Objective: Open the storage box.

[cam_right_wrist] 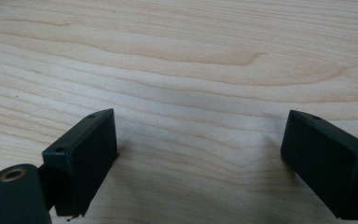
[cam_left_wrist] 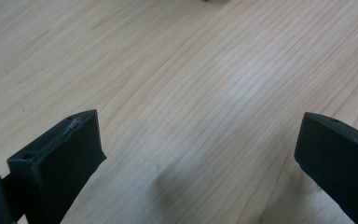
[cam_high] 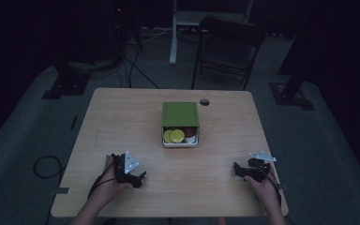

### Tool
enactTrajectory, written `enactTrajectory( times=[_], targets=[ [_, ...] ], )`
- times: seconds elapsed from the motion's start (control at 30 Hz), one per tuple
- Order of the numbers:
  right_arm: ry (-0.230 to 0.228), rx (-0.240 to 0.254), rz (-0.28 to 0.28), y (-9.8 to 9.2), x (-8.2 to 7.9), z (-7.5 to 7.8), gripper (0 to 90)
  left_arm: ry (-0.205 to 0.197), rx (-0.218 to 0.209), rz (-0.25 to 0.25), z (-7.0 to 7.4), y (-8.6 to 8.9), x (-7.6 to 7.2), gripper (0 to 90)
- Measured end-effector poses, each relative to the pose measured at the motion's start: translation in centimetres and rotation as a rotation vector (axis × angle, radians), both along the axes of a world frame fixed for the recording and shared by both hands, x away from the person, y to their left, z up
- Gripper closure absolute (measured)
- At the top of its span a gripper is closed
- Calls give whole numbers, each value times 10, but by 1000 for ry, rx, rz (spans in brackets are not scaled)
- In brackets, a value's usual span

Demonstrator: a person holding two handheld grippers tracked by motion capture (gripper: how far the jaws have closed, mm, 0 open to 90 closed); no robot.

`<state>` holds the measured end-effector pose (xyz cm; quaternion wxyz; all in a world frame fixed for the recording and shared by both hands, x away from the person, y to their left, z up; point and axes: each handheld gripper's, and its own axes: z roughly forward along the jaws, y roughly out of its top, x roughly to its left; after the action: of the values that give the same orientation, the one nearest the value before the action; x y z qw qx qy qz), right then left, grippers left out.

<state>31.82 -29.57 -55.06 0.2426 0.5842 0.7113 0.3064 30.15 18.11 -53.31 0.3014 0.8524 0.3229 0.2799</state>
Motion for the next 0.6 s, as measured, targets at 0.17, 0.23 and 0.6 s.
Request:
enactTrajectory(
  times=[0.17,0.23,0.6],
  targets=[
    [-1,0,1,0,0,0,102,-24,3,-39,0,-16,2,14],
    [-1,-1,1,0,0,0,102,-32,8,-52,0,-20,2,14],
    [-1,-1,1,0,0,0,102,-104,27,-144,5,-48,8,14]
  ],
)
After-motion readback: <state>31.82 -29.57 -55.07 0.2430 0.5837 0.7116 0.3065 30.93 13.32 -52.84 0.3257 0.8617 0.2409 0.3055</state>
